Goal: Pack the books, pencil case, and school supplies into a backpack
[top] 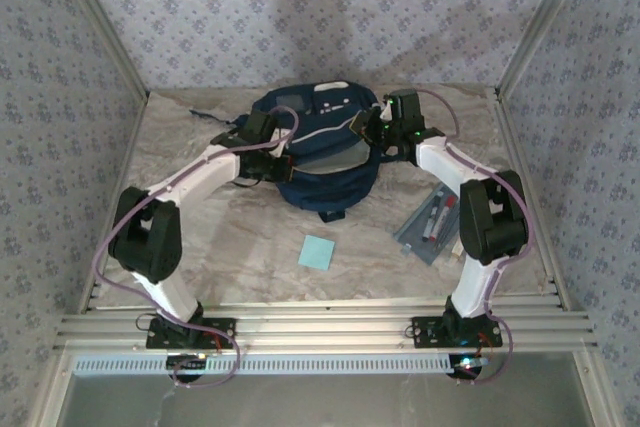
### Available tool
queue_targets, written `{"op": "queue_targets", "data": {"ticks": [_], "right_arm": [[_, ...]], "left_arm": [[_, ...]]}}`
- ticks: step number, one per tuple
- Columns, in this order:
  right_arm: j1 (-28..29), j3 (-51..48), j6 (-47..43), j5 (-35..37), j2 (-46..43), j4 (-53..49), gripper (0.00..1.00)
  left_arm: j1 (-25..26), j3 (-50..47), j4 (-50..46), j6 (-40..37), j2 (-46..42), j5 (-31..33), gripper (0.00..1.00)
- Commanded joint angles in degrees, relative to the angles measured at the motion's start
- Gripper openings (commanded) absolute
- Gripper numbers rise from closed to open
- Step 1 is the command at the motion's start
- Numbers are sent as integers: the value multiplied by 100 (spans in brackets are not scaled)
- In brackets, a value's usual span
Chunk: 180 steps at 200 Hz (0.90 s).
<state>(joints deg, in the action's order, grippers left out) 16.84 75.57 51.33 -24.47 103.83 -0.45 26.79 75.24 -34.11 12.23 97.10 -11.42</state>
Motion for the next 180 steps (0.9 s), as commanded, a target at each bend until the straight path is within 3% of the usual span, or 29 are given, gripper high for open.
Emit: {"op": "queue_targets", "data": {"ticks": [1,41,81,102,128,180], "right_arm": [[-346,239,-500,434,-341,132,0],[-346,302,-605,408,-333,70,0],[-483,482,-990,291,-272,-234,0],[-559,680,-1076,101,-103,-318,0],[-559,872,-1160,-127,36,-442,0],[-503,766,-1294,-345,-122,-477,0]], "left_arm": [[-252,-81,-968,-227,-436,-31,0],[-306,168,-1524,-335,-133,145,0],[-298,170,-1713,-266,76,1520,4],[-142,157,-1643,-318,175,1624,9],[63,58,-1450,-409,358,2477,4],[-364,394,-668,-549,945,2928,4]]}}
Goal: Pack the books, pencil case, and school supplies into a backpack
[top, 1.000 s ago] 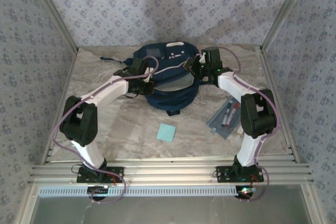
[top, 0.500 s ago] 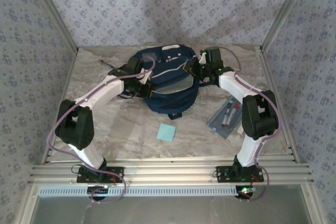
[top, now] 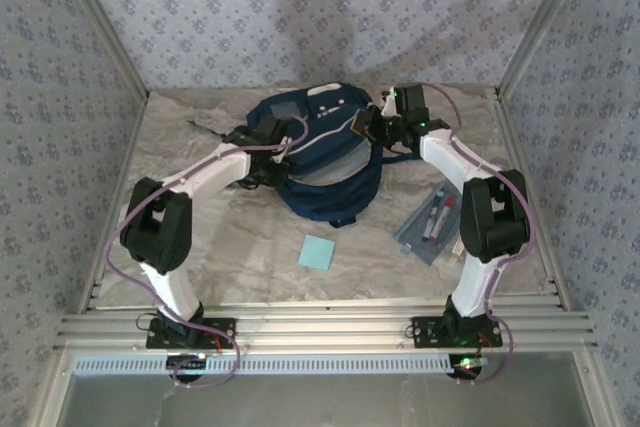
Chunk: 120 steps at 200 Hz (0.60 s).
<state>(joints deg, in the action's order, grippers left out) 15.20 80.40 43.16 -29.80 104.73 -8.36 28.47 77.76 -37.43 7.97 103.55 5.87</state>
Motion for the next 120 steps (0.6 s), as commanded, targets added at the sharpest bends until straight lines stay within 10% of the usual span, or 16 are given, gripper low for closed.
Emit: {"op": "queue_targets", "data": {"ticks": [1,70,120], "right_arm": [[-341,288,-484,187,-218,307,0],[-363,131,-448,53,-275,361,0],[-287,258,147,81,-73,603,0]], "left_arm": [[-543,152,-327,-139,307,1194,4],[-1054,820,-54,-304,892,662,19],[-763,748,-643,57,128,322,84]]}}
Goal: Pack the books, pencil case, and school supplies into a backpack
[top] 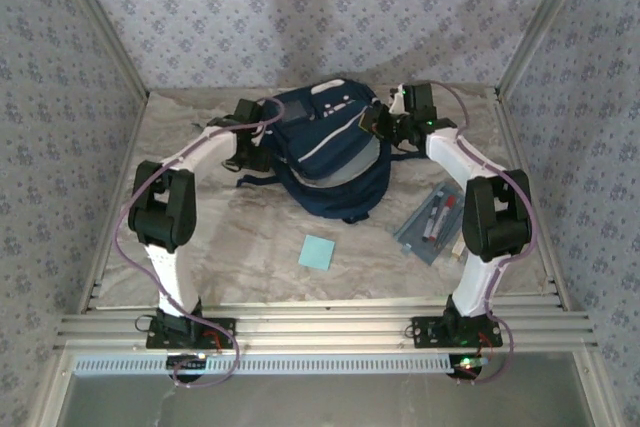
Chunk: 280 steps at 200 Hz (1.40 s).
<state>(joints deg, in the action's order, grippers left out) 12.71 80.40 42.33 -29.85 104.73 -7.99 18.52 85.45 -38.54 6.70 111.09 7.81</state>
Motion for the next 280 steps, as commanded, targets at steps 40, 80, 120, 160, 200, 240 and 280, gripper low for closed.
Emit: {"op": "queue_targets", "data": {"ticks": [40,80,120,160,200,240,280], "right_arm": [[90,682,723,29,259,508,0],[125,1082,1060,-240,588,436,0],[167,1254,1060,-322,624,263,0],[173,1093,1264,-416,565,421,0],[146,1024,1342,-511,535,510,0],[114,1204,788,-330,583,233,6],[-59,1300,-112,-26,250,-654,67]], "left_arm": [[1280,-54,-440,-24,-1352,355,99],[2033,177,331,-268,-1233,42,99],[2139,918,400,-522,-341,198,99],[2197,1443,385,-710,316,351,99],[2204,1798,412,-948,762,1295,74],[2206,1850,186,-926,558,813,0],[2151,1947,-147,-444,170,-207,0]]}}
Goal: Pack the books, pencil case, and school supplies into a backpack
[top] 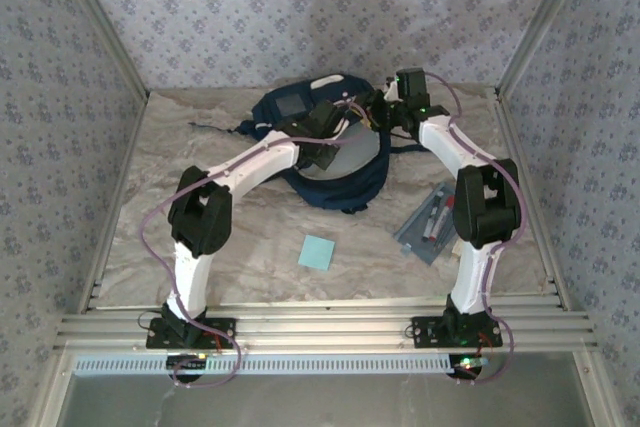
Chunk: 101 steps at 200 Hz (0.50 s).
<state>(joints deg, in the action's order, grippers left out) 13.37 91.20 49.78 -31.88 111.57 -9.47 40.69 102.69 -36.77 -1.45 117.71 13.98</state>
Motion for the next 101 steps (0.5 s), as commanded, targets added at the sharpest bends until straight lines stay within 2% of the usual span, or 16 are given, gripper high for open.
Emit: {"op": "queue_targets", "data": {"ticks": [1,15,22,67,101], "right_arm": [[-133,204,-874,210,-465,-548,67],[-267,-126,-1278,634,-927,-953,80],[-352,-334,-1329,738,-1145,-1108,83],[-1288,-1928,-1959,1223,-2515,-1917,84],[-1982,-3308,-2177,1647,-3047,-2306,84]], "left_arm": [[-68,237,-349,390,-494,-860,0],[-135,523,-553,601,-471,-1253,0],[-170,668,-626,704,-440,-1434,0],[-385,1608,-816,1197,-99,-2206,0],[-638,2164,-910,1806,175,-2890,0]]}}
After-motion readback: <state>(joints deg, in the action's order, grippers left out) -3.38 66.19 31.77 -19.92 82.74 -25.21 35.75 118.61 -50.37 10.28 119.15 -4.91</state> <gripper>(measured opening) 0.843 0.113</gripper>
